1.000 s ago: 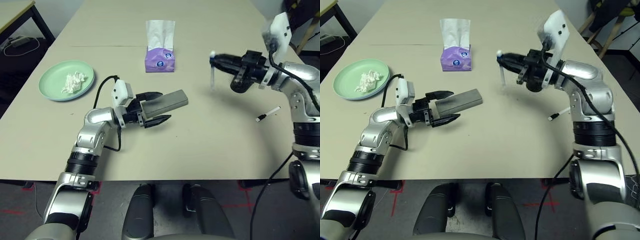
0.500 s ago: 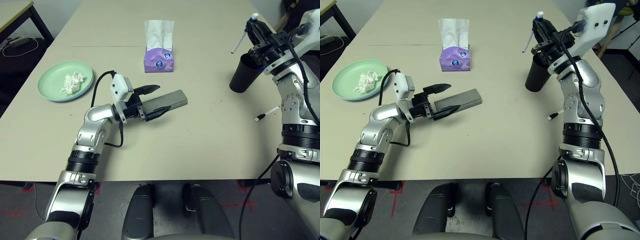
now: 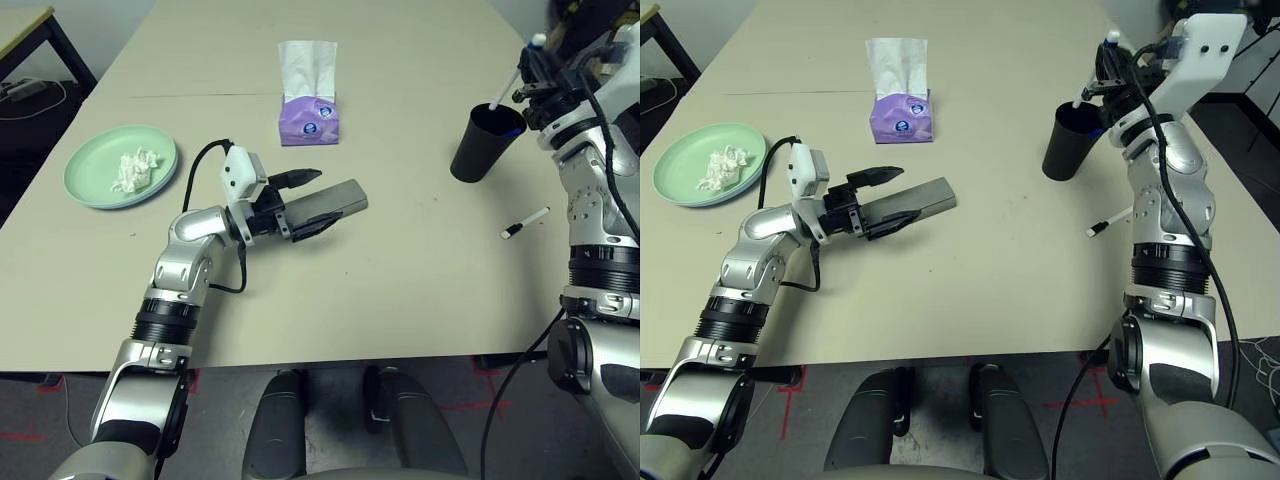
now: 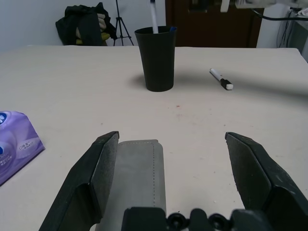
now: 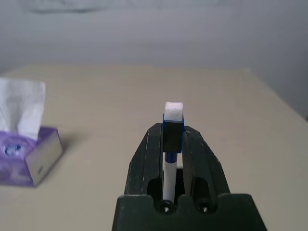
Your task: Organize and tidy the items on the table.
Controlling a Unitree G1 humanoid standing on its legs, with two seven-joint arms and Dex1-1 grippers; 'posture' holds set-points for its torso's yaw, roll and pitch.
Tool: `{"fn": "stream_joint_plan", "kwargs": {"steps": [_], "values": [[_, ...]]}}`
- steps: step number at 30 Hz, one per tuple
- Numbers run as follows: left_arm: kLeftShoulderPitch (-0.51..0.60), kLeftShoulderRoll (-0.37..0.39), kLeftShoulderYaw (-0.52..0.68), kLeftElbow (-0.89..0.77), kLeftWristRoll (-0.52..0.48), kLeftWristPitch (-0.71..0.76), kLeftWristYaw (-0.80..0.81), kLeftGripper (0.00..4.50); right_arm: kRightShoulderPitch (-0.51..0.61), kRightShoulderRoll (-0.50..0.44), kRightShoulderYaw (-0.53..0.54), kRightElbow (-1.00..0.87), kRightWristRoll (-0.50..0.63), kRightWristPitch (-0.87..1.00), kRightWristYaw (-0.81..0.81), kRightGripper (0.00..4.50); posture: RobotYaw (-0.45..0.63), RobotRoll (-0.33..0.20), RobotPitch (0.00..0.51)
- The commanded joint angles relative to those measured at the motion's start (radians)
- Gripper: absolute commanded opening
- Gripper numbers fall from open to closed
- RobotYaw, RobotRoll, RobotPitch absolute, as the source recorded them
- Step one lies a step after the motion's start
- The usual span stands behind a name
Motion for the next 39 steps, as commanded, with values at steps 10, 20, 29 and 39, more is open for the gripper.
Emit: {"fn": "stream_joint_plan", "kwargs": {"steps": [10, 20, 29, 39], "values": [[0.002, 0.007, -0.003, -0.005, 0.004, 0.007, -0.007, 4.50, -0.085, -0.089, 0.037, 0.095, -0.008, -0.065, 0.166, 3.63, 0.06, 0.000, 0.176], [0.007, 0.004, -0.001, -0.012, 0.004, 0.006, -0.001, 4.50, -0.034, -0.371, 0.332, 0.002, 0.060, 0.099, 0.941, 4.49, 0.08, 0.000, 0.177], [0.035, 0.009, 0.007, -0.051, -0.002, 0.018, 0.018, 4.50, -0.159, -0.472, 0.598, 0.357, -0.284, -0.349, 1.207, 4.49, 0.10, 0.000, 0.188], [0.084, 0.017, 0.015, -0.122, -0.009, 0.046, 0.050, 4.50, -0.281, -0.460, 0.700, 0.651, -0.542, -0.766, 1.171, 4.49, 0.14, 0.000, 0.214]]}}
